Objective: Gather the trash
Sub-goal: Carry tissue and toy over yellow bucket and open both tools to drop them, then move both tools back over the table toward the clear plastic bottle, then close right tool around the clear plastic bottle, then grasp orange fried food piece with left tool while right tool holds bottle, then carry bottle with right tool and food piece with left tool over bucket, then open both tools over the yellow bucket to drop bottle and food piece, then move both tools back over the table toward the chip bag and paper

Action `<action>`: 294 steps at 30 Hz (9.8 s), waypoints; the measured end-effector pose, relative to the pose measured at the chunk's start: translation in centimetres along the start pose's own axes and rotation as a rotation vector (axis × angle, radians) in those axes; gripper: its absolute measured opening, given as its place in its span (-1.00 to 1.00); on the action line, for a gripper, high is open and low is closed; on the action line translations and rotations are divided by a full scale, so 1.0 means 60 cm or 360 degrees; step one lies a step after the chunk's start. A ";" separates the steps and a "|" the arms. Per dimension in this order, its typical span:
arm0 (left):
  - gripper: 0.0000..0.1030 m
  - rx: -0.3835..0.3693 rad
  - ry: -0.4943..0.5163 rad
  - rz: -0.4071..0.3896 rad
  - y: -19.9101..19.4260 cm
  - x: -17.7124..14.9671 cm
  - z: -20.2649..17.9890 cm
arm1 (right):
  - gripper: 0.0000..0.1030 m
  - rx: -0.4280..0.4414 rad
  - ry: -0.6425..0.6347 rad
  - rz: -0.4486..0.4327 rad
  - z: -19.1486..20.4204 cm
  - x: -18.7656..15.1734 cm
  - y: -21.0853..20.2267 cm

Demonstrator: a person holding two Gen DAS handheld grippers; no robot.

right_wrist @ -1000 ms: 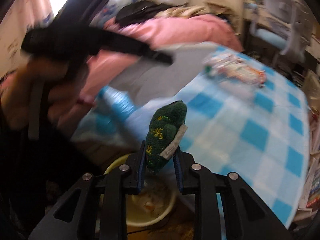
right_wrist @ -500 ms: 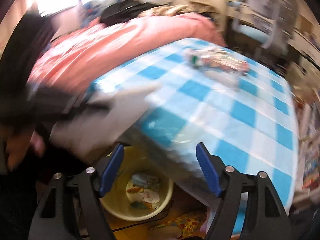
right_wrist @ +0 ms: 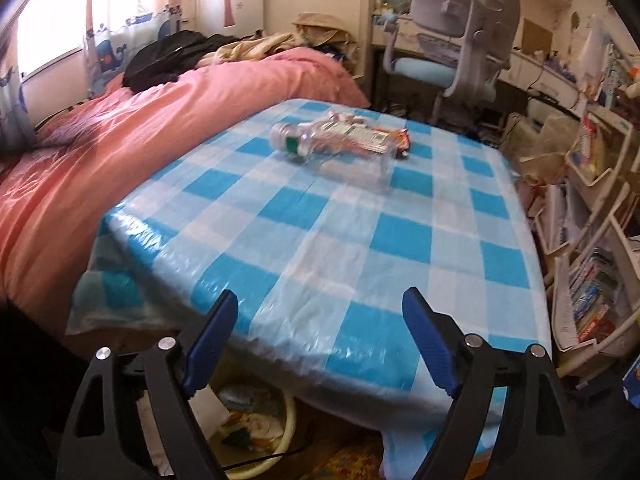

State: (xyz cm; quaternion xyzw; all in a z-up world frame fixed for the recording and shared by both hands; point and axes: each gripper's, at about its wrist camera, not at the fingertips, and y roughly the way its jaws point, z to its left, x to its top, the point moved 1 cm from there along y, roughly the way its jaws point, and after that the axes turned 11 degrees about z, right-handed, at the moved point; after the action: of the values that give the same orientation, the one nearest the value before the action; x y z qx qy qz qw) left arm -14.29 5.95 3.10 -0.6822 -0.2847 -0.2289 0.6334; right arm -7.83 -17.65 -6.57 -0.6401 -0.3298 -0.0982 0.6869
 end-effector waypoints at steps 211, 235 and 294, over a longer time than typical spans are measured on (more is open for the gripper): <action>-0.65 -0.0060 0.0177 0.0360 0.102 -0.117 0.014 | 0.08 0.0950 -0.0221 0.0153 0.088 -0.003 -0.005; -0.59 -0.0122 0.0333 0.0680 0.091 -0.261 -0.049 | 0.56 0.0595 -0.0157 0.0149 0.074 -0.058 -0.046; 0.66 0.0078 0.0402 0.0050 -0.095 -0.185 -0.107 | 0.76 0.0095 0.0167 -0.0069 -0.020 -0.046 -0.103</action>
State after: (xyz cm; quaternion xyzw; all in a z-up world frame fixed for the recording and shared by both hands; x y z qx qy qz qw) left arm -25.98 -1.34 0.45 -0.6367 -0.1973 -0.2960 0.6842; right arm -12.98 -20.56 -3.08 -0.6060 -0.3101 -0.1366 0.7197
